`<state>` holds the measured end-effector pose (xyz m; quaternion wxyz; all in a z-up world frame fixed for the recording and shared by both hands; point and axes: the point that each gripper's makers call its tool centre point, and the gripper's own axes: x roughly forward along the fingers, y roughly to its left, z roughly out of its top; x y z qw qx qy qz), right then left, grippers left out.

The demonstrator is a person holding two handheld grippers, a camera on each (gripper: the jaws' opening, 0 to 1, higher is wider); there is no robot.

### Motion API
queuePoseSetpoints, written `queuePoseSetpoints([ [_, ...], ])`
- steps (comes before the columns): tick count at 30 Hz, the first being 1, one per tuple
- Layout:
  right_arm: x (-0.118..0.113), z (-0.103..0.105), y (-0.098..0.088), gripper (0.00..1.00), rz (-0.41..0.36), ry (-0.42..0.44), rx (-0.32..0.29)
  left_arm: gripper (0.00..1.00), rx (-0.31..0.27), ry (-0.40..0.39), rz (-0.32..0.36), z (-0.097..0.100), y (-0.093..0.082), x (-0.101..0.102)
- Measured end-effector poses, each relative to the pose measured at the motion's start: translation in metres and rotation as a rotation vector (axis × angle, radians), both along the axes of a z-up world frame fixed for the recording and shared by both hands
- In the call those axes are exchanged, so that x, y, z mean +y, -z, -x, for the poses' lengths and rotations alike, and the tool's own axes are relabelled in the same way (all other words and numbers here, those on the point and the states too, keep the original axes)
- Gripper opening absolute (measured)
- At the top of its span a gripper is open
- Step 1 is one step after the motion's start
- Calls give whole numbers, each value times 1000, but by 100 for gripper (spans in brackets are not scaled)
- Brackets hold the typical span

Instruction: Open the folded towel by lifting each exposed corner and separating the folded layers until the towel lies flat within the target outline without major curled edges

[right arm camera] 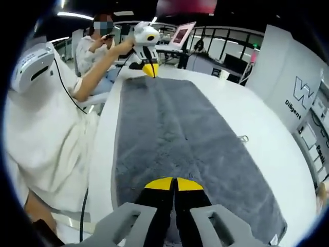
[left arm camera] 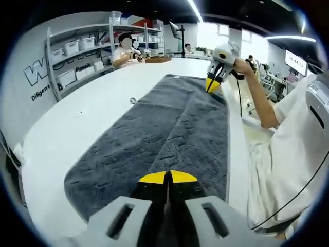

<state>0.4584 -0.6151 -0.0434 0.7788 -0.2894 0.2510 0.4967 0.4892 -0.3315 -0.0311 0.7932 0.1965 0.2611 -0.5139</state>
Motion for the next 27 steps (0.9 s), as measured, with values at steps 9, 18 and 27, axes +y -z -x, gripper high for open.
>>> queuePoseSetpoints([
  [9,13,-13,-14,0,-54,-13,-86,1,-70,-21,27,-4,-17,-5],
  [18,16,-8,-10,0,-24,-33,-82,1,-87,-20,-6,-5,-15,-10],
  [27,14,-8,-9,0,-19,-27,-81,1,-98,-6,-14,-5,-14,-13],
])
